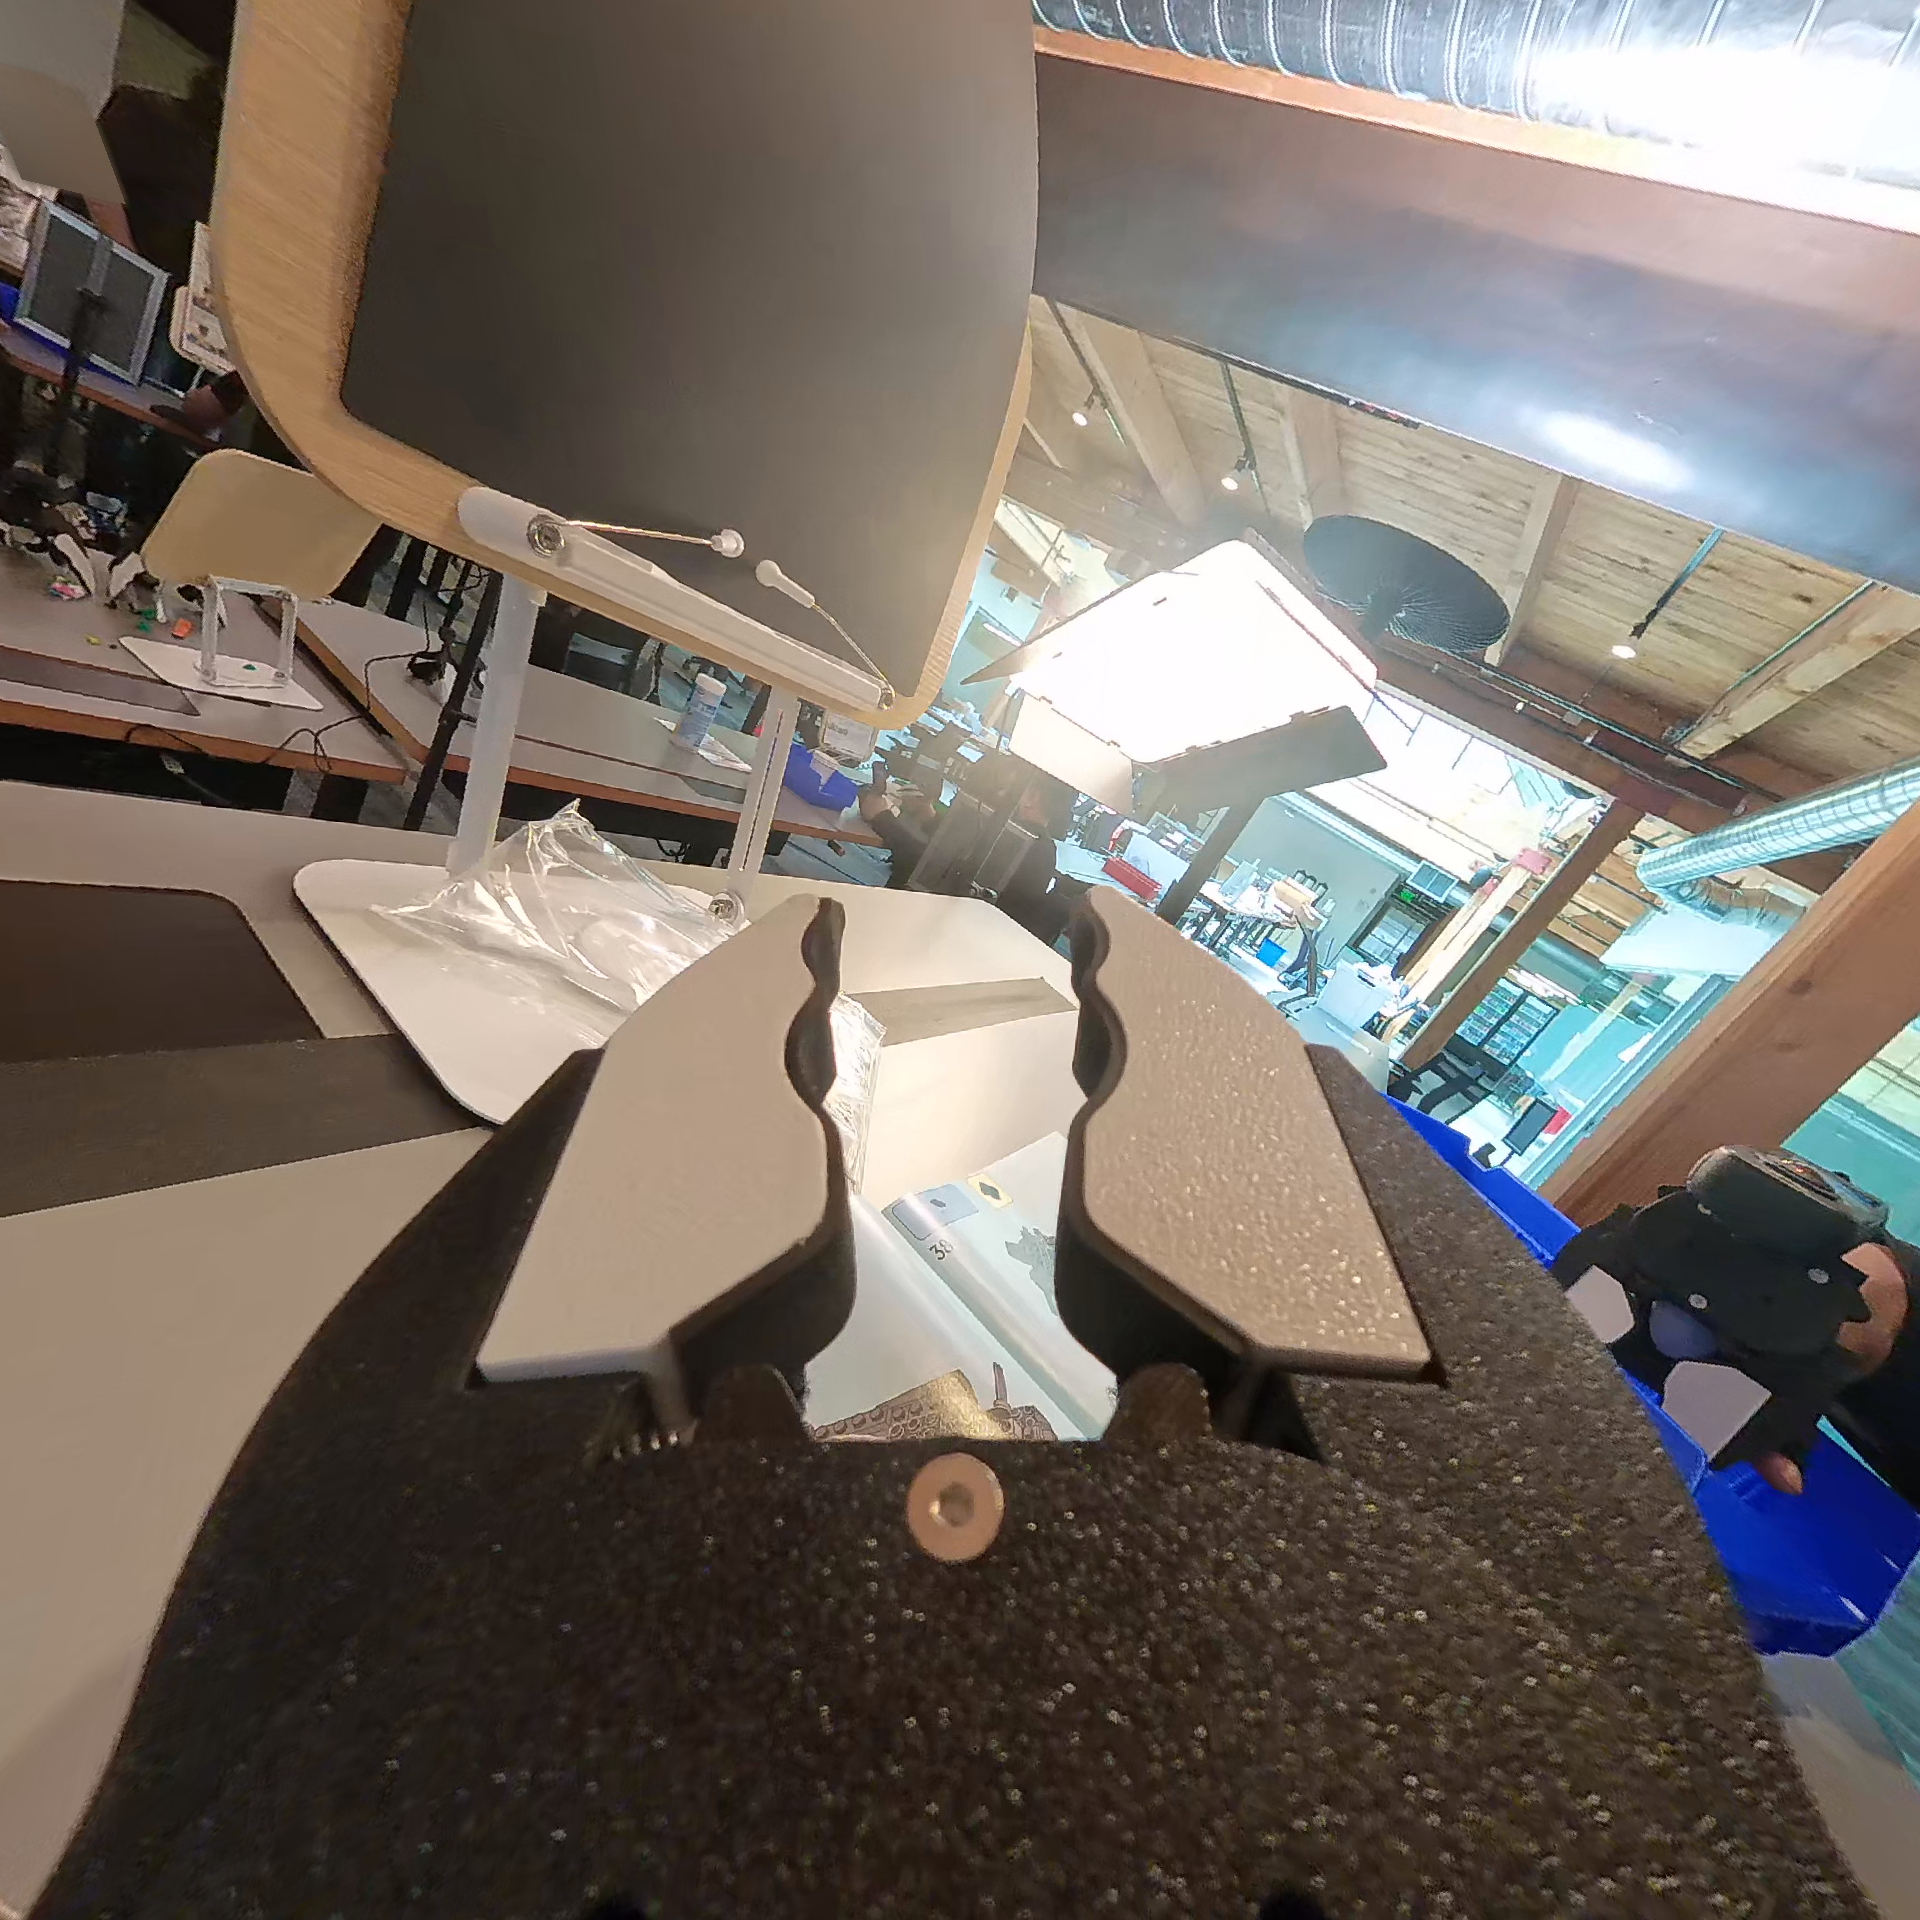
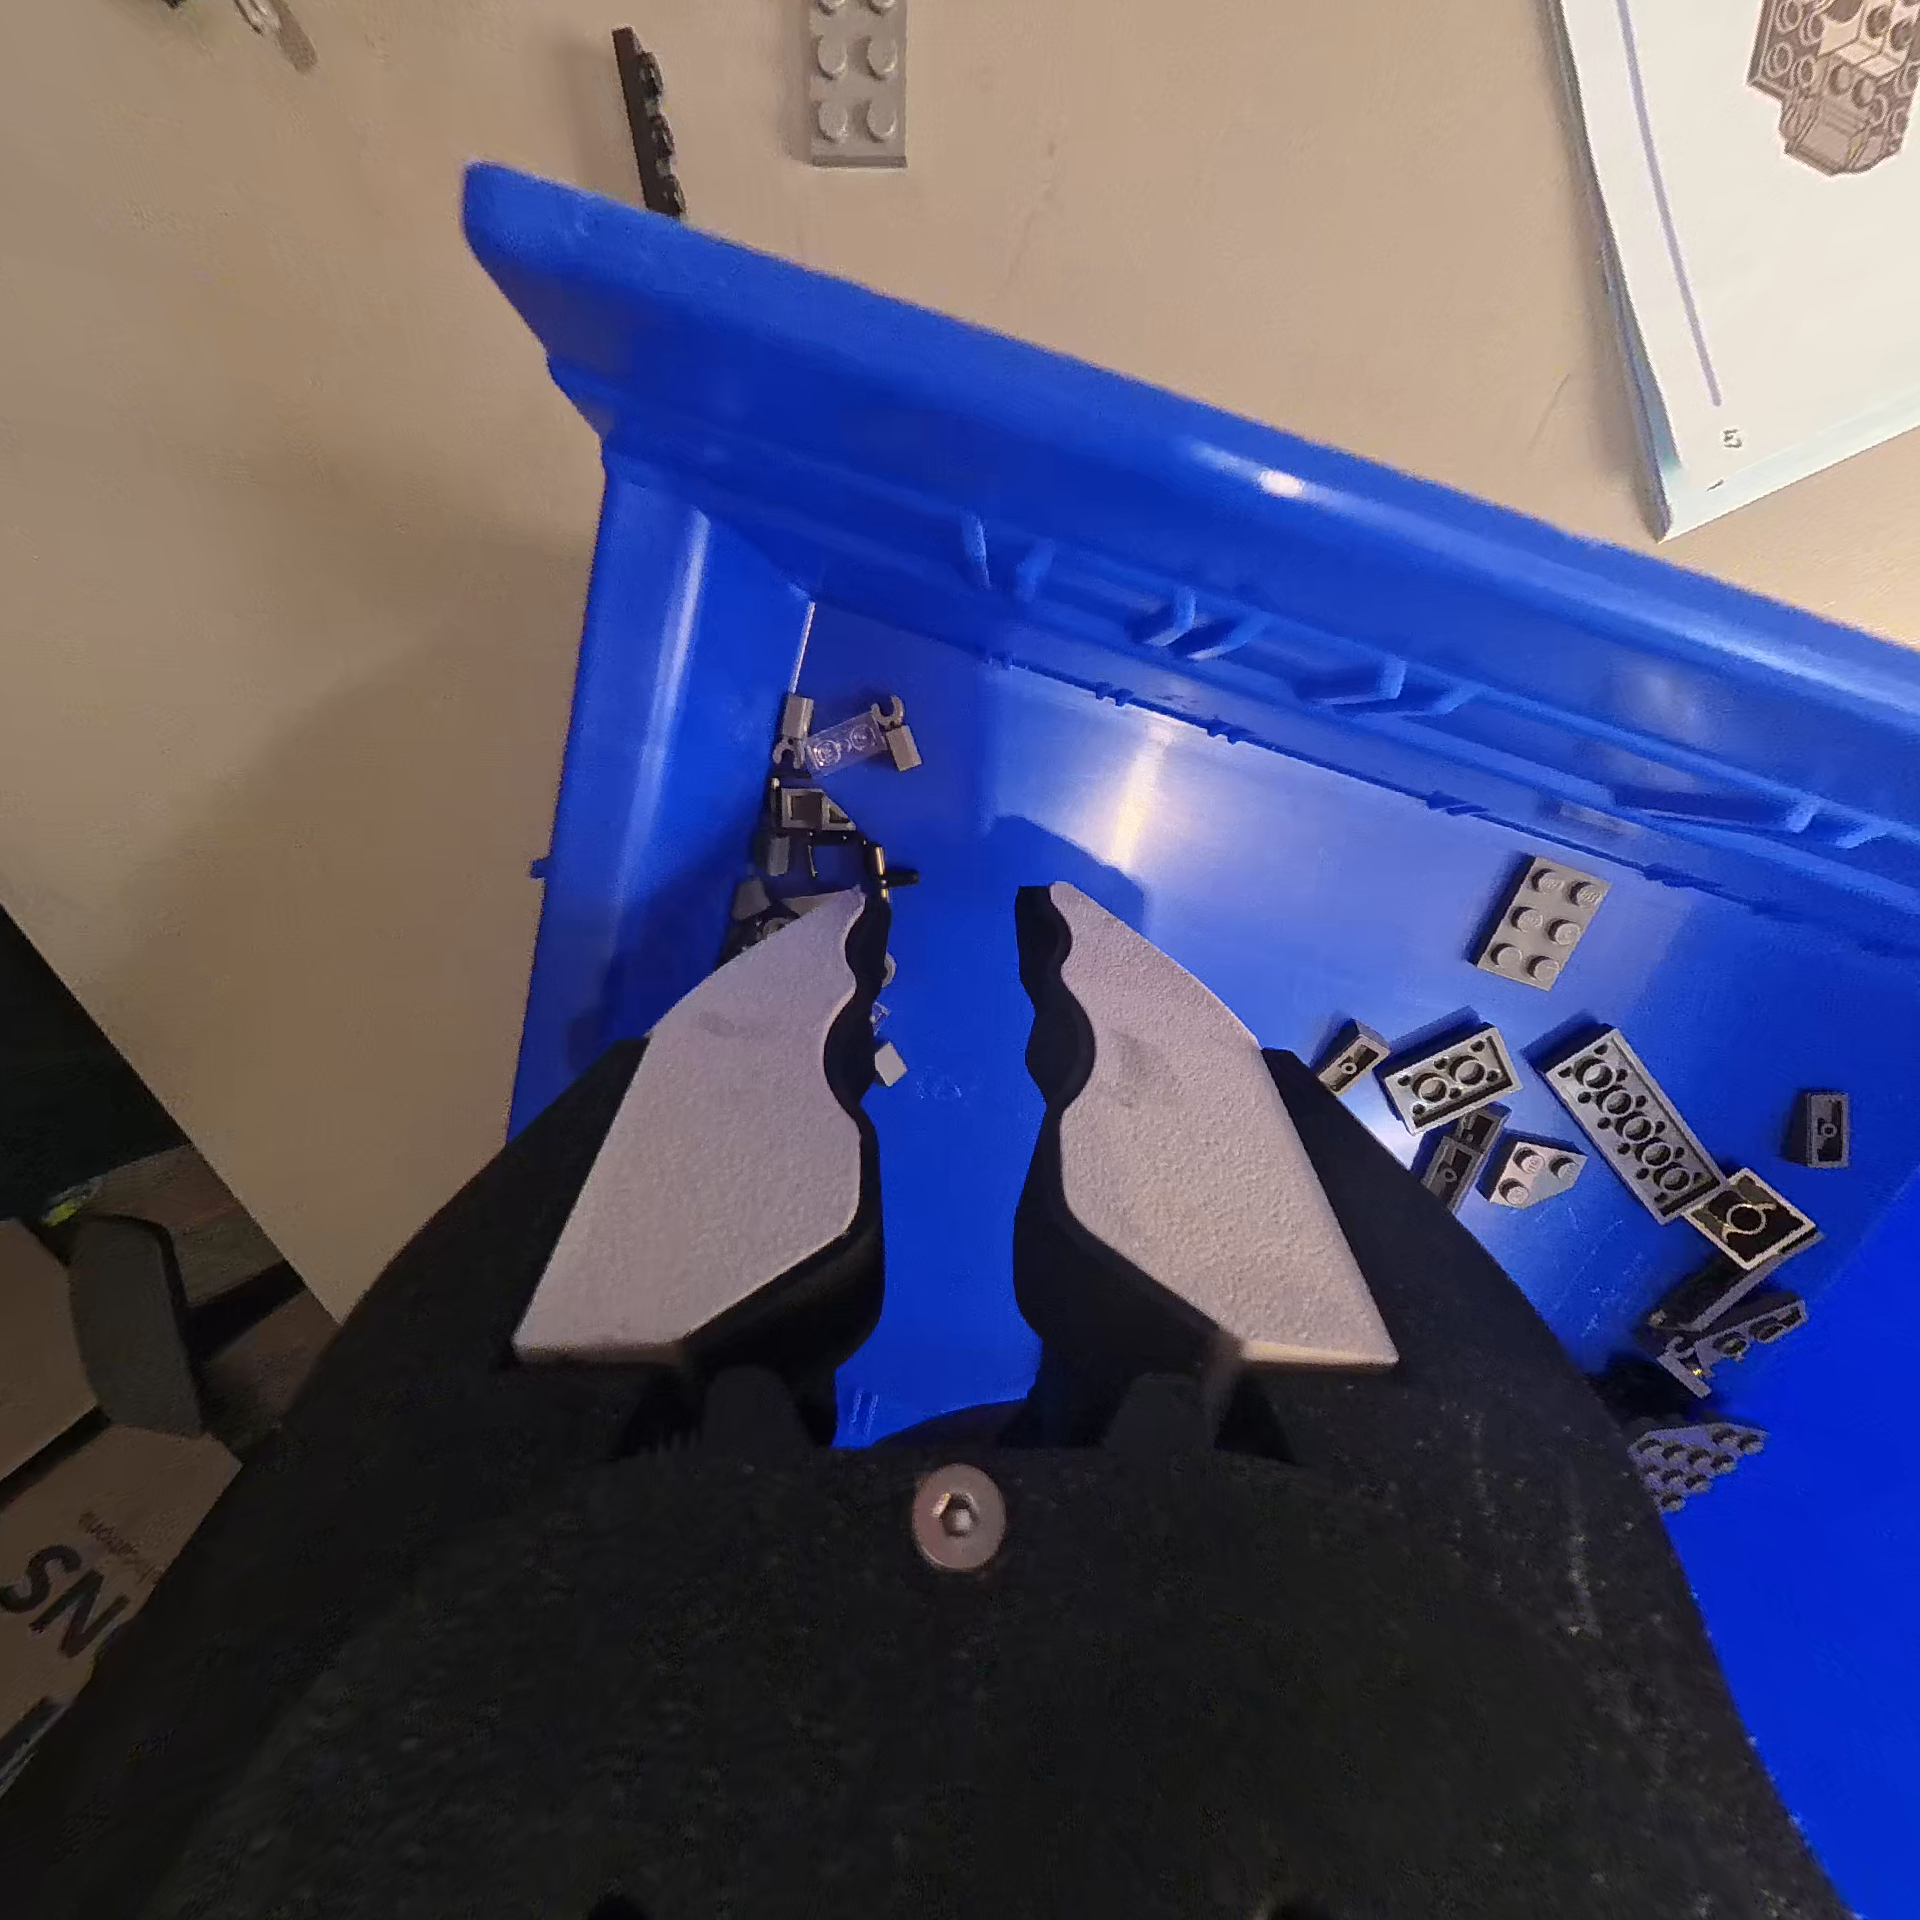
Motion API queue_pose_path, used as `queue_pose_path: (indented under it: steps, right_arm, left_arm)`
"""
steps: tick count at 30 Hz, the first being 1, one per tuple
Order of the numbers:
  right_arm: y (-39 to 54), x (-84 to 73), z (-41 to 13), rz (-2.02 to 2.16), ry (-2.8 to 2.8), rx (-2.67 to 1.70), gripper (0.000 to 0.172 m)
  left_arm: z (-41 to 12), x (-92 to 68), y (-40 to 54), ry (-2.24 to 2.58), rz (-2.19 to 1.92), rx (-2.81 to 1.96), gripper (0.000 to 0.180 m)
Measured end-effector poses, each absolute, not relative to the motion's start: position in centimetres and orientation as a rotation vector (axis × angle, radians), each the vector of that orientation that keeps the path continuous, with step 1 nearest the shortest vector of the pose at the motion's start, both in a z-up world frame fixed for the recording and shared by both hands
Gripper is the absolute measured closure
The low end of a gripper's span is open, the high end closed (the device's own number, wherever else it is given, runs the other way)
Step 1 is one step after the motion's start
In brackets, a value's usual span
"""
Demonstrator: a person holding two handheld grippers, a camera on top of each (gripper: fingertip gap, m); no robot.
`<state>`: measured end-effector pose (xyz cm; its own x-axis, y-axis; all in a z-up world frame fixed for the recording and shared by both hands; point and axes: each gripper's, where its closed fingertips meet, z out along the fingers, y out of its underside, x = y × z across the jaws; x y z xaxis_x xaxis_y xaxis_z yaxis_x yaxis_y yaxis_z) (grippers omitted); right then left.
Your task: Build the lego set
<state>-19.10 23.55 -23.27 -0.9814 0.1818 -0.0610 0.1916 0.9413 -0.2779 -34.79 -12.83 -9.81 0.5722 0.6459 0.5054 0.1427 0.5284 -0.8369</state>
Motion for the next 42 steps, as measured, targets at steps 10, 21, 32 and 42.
queue_pose_path:
  steps: [10,21,32,42]
  right_arm:
    - [23.8,-19.1,-23.0,-0.444,3.075,0.340,0.146]
    - [25.1,-18.8,-22.3,-0.424,3.090,0.450,0.147]
    - [25.8,-18.5,-20.9,-0.454,3.108,0.581,0.147]
    - [25.9,-18.4,-20.4,-0.463,3.119,0.657,0.147]
  left_arm:
    - [-9.7,-34.8,-12.6,-0.934,0.344,-0.992,0.137]
    - [-9.8,-34.7,-12.3,-0.931,0.330,-0.992,0.137]
    - [-8.8,-34.4,-13.3,-0.927,0.386,-0.950,0.137]
    - [-8.9,-34.8,-12.5,-0.916,0.357,-0.952,0.137]
